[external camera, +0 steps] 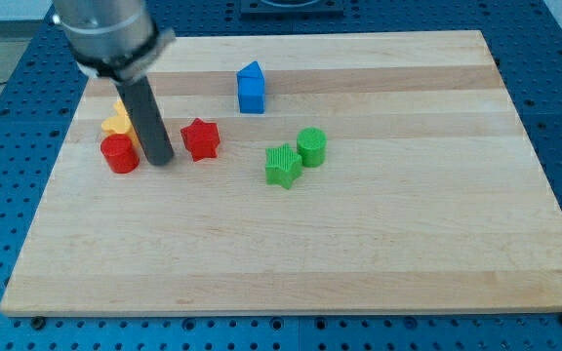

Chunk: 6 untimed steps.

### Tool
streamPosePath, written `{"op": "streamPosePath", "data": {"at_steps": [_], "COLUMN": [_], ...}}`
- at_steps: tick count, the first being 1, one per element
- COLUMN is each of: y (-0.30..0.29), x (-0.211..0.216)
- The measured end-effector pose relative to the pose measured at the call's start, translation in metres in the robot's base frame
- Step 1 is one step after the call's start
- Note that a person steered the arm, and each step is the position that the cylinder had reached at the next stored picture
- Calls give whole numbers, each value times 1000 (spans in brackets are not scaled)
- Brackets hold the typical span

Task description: Separate yellow blocks from red circle

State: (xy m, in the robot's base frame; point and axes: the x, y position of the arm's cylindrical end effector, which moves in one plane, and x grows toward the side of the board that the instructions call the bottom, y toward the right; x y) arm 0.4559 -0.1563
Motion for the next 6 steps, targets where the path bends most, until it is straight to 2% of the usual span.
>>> {"op": "streamPosePath", "data": {"at_steps": [1,2,3,4,5,6], "y": [-27,-84,-114,-99,-61,-55], "x": [12,45,3,-23,-52,-101]}}
